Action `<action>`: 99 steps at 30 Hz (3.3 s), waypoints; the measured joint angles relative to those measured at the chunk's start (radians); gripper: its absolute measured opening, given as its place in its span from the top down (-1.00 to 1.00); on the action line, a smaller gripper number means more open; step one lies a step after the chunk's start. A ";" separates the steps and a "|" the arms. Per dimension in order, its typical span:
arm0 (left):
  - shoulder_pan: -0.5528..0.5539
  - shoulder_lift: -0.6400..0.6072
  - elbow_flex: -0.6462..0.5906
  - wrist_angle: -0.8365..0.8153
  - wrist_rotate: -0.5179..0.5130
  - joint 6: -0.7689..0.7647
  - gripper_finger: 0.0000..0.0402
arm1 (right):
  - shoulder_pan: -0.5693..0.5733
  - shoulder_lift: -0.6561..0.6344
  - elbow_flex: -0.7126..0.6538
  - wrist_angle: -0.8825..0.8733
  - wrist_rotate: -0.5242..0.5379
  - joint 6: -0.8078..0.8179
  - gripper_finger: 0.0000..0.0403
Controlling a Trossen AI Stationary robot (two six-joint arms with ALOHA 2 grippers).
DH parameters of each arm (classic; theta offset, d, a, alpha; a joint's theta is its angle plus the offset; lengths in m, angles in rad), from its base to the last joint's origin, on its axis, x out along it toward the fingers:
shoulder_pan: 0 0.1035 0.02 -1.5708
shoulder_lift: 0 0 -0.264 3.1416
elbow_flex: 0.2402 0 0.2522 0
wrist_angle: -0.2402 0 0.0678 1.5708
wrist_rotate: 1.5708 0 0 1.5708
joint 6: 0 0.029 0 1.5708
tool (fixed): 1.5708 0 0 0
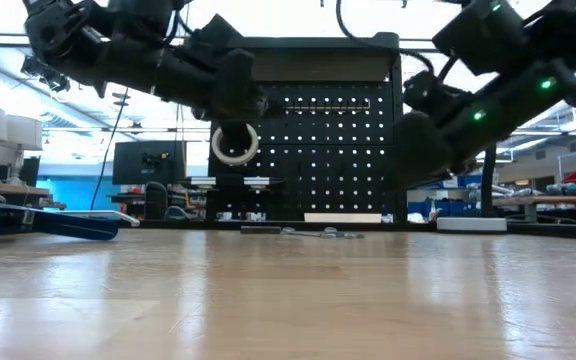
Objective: Hang tools onto peg board
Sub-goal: Hang the right wrench on the pegboard
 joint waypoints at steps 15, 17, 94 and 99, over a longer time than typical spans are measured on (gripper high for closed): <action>0.042 0.000 0.060 -0.020 0.046 0.203 -0.20 | -0.159 0.001 0.003 0.005 -0.090 0.061 0.18; 0.044 0.000 0.060 0.014 0.054 0.202 -0.20 | -0.162 0.001 0.005 0.004 -0.087 0.086 0.18; 0.246 -0.215 -0.137 0.020 0.456 -0.057 -0.20 | -0.123 0.313 0.074 0.190 0.148 0.248 0.19; 0.246 -0.215 -0.137 -0.062 0.435 0.027 -0.20 | -0.147 0.274 0.073 0.155 0.041 0.226 0.16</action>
